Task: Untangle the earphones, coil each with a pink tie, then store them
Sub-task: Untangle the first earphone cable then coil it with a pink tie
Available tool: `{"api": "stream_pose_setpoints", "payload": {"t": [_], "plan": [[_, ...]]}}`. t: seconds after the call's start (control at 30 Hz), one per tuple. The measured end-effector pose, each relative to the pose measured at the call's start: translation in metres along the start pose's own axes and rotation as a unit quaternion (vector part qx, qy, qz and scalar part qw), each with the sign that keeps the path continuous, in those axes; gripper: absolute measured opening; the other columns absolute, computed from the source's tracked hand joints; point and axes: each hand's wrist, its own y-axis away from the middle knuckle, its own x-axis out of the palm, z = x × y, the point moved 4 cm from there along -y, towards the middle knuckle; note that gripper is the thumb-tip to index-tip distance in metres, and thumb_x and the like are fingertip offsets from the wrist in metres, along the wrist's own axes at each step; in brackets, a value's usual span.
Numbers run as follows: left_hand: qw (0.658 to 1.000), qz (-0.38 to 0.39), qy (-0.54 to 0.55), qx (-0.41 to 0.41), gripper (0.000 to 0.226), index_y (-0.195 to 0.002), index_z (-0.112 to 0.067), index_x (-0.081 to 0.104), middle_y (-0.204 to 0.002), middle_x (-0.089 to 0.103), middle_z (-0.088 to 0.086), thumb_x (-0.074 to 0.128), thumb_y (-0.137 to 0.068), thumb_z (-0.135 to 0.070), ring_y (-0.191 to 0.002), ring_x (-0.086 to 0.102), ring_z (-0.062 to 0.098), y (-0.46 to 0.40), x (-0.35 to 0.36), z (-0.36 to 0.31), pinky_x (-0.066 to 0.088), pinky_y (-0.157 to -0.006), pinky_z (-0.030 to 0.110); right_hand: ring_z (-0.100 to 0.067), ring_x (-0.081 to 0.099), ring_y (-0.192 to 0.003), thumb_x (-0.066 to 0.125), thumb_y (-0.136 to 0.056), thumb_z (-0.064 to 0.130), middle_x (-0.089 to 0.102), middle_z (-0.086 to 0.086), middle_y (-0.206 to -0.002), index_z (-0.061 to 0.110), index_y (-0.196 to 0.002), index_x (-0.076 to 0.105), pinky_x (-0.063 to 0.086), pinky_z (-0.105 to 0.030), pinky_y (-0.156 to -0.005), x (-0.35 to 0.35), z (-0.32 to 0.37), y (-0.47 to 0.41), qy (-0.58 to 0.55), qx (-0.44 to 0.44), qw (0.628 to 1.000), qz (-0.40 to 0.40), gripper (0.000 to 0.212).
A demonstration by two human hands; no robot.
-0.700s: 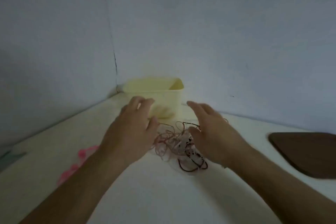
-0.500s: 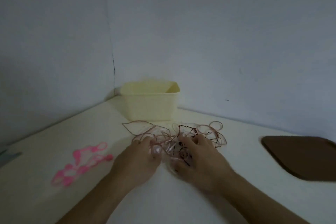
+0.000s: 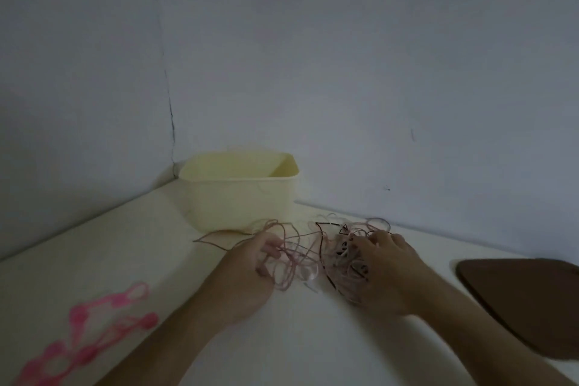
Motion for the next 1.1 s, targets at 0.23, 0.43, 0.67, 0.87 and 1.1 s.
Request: {"api": "stream_pose_setpoints", "payload": {"t": [0.23,0.43,0.67,0.87,1.1], "plan": [[0.992,-0.114,0.049,0.019,0.033,-0.089,-0.032,0.073,-0.085,0.076,-0.013,0.063,-0.09,0.0,-0.075,0.069,0.007,-0.001,-0.029,0.011,0.051,-0.067,0.026,-0.03,0.05,-0.129,0.051,-0.093,0.027,0.053,-0.005,-0.135,0.027,-0.139,0.054,0.049,-0.044,-0.102,-0.053,0.064,-0.001,-0.031,-0.025,0.993,-0.107,0.046],[0.94,-0.184,0.286,0.035,0.016,-0.091,-0.006,0.073,-0.085,0.078,0.01,0.081,-0.082,0.004,-0.079,0.074,0.02,-0.004,-0.049,0.008,0.057,-0.071,0.026,-0.009,0.064,-0.086,0.064,-0.096,0.047,0.07,0.008,-0.085,0.026,-0.084,0.071,0.05,-0.032,-0.077,-0.034,0.124,-0.03,-0.32,-0.154,0.928,-0.112,0.025],[0.91,-0.171,0.375,0.044,0.021,-0.097,-0.001,0.069,-0.092,0.076,0.014,0.075,-0.082,0.013,-0.08,0.073,0.024,0.002,-0.053,-0.004,0.059,-0.068,0.029,-0.007,0.064,-0.073,0.071,-0.092,0.016,0.071,0.01,-0.078,0.035,-0.096,0.066,0.053,-0.025,-0.071,-0.013,0.123,-0.032,-0.331,-0.239,0.895,-0.179,0.02],[0.906,-0.238,0.348,0.031,0.016,-0.096,-0.005,0.066,-0.092,0.068,0.005,0.069,-0.09,0.01,-0.079,0.069,0.022,0.006,-0.064,0.001,0.06,-0.065,0.039,-0.01,0.062,-0.086,0.063,-0.093,0.01,0.067,0.012,-0.087,0.029,-0.091,0.061,0.055,-0.041,-0.078,-0.028,0.11,-0.028,-0.308,-0.211,0.885,-0.279,0.018],[0.856,-0.293,0.424,0.023,0.018,-0.101,-0.005,0.062,-0.089,0.061,0.017,0.061,-0.094,0.011,-0.077,0.067,0.025,0.004,-0.078,0.007,0.062,-0.069,0.037,-0.001,0.059,-0.072,0.07,-0.097,0.031,0.068,0.018,-0.089,0.041,-0.109,0.059,0.056,-0.034,-0.071,-0.049,0.094,-0.022,-0.31,-0.208,0.889,-0.265,0.019]]}}
